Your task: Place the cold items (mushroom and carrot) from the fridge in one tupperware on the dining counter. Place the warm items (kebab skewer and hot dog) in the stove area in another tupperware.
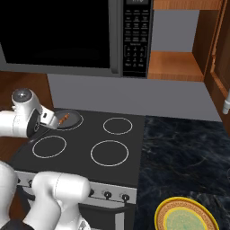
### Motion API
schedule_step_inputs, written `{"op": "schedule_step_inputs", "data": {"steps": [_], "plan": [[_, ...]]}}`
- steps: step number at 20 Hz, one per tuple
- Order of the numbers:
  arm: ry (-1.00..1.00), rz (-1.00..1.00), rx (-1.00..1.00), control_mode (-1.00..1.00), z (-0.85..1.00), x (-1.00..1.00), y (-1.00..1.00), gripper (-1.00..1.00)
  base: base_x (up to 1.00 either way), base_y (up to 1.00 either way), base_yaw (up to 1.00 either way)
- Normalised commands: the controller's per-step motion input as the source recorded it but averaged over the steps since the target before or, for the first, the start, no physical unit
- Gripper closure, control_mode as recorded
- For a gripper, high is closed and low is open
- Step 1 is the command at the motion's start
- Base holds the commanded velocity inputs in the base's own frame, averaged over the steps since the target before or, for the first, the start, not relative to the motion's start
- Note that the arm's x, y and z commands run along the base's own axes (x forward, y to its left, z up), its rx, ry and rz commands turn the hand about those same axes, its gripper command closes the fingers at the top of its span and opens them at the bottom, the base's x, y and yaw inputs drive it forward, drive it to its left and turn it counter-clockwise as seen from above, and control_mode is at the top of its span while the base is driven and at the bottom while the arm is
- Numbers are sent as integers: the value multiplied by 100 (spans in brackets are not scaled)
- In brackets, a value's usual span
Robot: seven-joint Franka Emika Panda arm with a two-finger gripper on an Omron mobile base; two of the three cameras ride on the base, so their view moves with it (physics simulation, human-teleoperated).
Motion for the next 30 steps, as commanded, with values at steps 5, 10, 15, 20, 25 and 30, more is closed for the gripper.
{"op": "schedule_step_inputs", "data": {"steps": [5, 10, 15, 20, 25, 30], "plan": [[13, 1, -14, -100, -30, 51, 13, -100, 0, 0, 0], [5, 0, -5, -100, -17, 51, 20, -100, 0, 0, 0], [5, 0, -7, -100, -32, 46, 22, -100, 0, 0, 0], [11, 0, -3, -100, -37, 45, 4, -100, 0, 0, 0], [5, 0, 0, -100, -26, 49, 0, -100, 0, 0, 0], [1, 0, -3, -100, -31, 43, 6, -100, 0, 0, 0]]}}
